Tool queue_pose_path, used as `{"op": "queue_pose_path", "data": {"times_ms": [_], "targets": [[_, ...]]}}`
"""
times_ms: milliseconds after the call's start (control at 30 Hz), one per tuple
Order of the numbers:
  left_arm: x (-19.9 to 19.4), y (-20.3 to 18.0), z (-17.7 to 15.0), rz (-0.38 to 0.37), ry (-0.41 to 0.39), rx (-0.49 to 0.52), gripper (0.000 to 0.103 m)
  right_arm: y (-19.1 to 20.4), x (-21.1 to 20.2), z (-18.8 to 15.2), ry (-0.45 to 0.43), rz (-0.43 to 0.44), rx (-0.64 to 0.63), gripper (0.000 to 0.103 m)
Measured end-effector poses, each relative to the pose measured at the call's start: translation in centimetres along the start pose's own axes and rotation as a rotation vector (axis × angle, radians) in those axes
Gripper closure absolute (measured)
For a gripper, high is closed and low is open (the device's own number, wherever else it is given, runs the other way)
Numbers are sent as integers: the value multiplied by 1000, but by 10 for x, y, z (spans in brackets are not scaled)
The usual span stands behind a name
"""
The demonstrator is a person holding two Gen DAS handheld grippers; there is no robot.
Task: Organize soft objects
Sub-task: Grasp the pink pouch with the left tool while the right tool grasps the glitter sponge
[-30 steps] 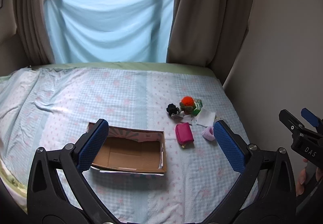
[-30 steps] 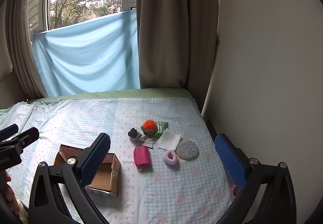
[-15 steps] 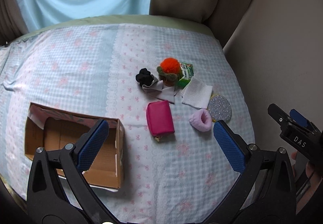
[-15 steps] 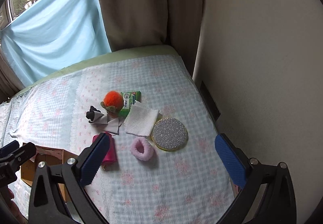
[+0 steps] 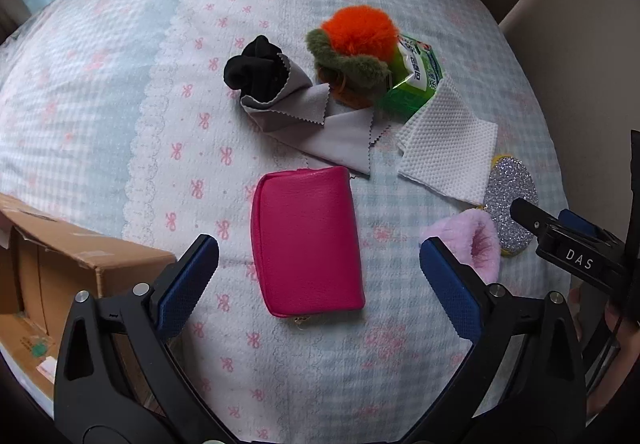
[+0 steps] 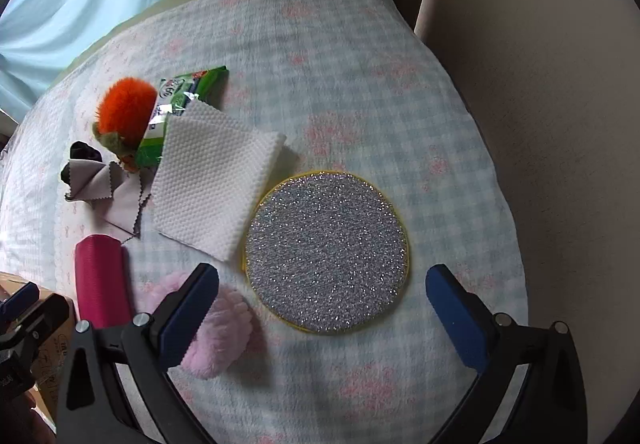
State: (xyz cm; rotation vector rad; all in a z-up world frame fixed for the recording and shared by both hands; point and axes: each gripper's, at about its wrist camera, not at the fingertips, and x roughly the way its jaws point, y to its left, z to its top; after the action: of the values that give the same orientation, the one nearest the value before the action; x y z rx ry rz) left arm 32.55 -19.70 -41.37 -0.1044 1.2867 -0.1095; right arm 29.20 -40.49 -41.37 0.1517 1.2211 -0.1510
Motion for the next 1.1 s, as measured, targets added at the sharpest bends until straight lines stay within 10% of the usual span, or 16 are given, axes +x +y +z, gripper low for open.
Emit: {"op": "queue_pose_path", "data": {"times_ms": [300, 533, 700, 1100], "targets": [[45, 5, 0, 35, 60, -12, 5, 0, 53, 11, 94, -27, -53, 0], [75, 24, -3, -32, 128, -93, 28, -2, 64, 11, 96, -36, -80, 4], [76, 23, 1, -28, 109, -62, 51, -4, 70, 12, 80, -24, -85, 17], [52, 29, 2, -49, 77, -54, 65, 8, 42, -1, 15, -9, -98, 66]]}}
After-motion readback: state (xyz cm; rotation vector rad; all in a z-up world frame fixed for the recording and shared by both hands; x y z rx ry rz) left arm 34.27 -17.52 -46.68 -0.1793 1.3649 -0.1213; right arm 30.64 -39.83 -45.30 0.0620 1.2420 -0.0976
